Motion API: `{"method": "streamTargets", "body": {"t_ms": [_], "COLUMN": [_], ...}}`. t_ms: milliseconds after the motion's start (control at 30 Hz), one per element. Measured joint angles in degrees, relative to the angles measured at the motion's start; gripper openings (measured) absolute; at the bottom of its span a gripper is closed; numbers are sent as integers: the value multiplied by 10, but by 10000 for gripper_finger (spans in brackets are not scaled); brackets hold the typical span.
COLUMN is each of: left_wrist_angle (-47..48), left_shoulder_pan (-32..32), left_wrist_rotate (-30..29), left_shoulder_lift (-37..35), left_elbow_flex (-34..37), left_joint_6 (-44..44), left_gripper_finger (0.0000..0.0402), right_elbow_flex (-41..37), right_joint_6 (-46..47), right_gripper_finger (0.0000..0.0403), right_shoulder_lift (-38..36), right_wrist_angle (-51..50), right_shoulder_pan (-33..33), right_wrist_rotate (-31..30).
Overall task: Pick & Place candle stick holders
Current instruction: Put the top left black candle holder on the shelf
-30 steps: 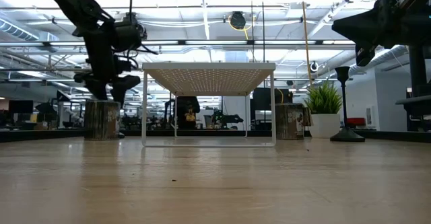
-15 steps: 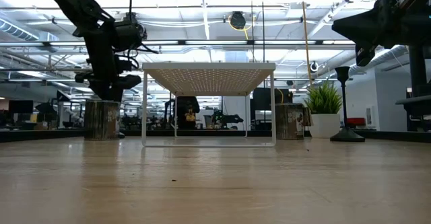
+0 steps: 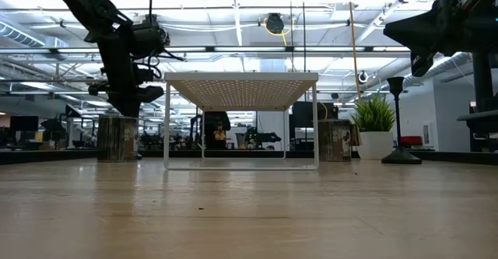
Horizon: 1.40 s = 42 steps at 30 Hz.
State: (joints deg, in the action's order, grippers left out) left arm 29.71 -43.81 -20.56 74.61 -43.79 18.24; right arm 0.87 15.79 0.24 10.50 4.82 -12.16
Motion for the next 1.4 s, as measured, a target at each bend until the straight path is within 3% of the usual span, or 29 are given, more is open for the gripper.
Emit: {"method": "streamTargets", "body": {"t_ms": [300, 767, 1133, 1400], "left_wrist_angle": [-12, -158, -229, -232], "left_shoulder_pan": [0, -21, -28, 6], "left_wrist_rotate": [-10, -20, 145, 214], "left_shoulder_lift": [-5, -74, -162, -200], "left_elbow_flex": [1, 1, 1, -8], "left_joint_6": [-30, -88, -60, -5], "left_gripper_finger": [11, 11, 11, 11], "right_elbow_flex": [0, 0, 0, 0], "right_joint_6": [0, 0, -4, -2], "right_gripper_finger": [27, 27, 27, 27], "right_shoulder_lift": [0, 0, 0, 0], "right_wrist_angle": [0, 1, 122, 189], "right_shoulder_pan": [0, 0, 0, 0], "right_wrist_rotate": [0, 2, -5, -123]}}
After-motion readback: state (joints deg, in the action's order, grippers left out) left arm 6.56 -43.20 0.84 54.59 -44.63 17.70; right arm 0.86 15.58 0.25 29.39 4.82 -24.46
